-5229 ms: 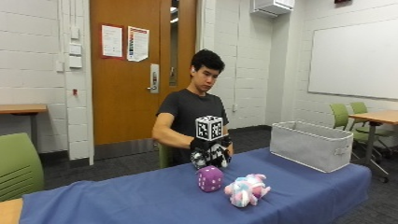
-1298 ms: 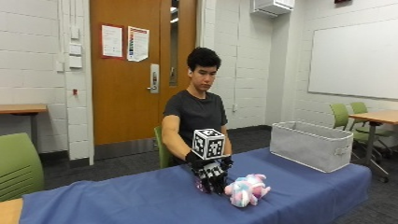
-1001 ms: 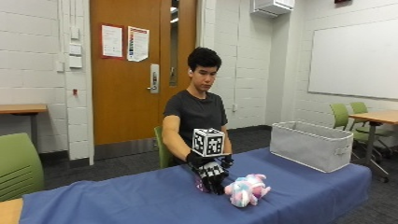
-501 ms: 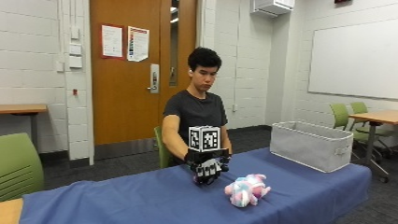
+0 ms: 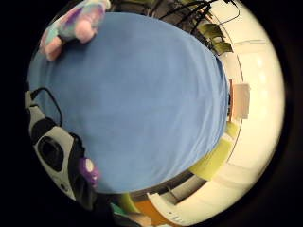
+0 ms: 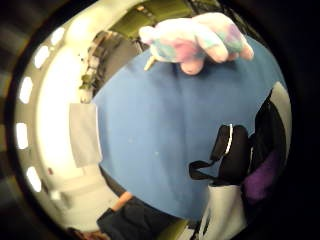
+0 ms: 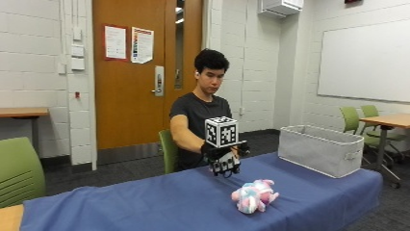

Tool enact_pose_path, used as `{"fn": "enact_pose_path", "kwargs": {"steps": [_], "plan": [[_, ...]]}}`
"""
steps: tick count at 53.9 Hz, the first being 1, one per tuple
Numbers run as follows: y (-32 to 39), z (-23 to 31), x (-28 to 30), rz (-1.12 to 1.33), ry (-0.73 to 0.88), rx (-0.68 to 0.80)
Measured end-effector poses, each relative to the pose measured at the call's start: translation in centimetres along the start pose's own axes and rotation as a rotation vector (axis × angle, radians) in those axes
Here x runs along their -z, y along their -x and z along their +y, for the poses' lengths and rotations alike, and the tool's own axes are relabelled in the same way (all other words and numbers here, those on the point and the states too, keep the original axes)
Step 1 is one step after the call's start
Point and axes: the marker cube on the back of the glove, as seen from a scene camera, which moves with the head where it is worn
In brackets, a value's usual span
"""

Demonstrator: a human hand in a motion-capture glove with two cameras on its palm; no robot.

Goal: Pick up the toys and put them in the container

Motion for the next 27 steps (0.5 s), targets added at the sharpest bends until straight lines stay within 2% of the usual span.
{"fn": "enact_pose_path", "kwargs": {"steps": [27], "plan": [[15.5, -1.9, 11.0, 0.023, -0.058, 0.122]]}}
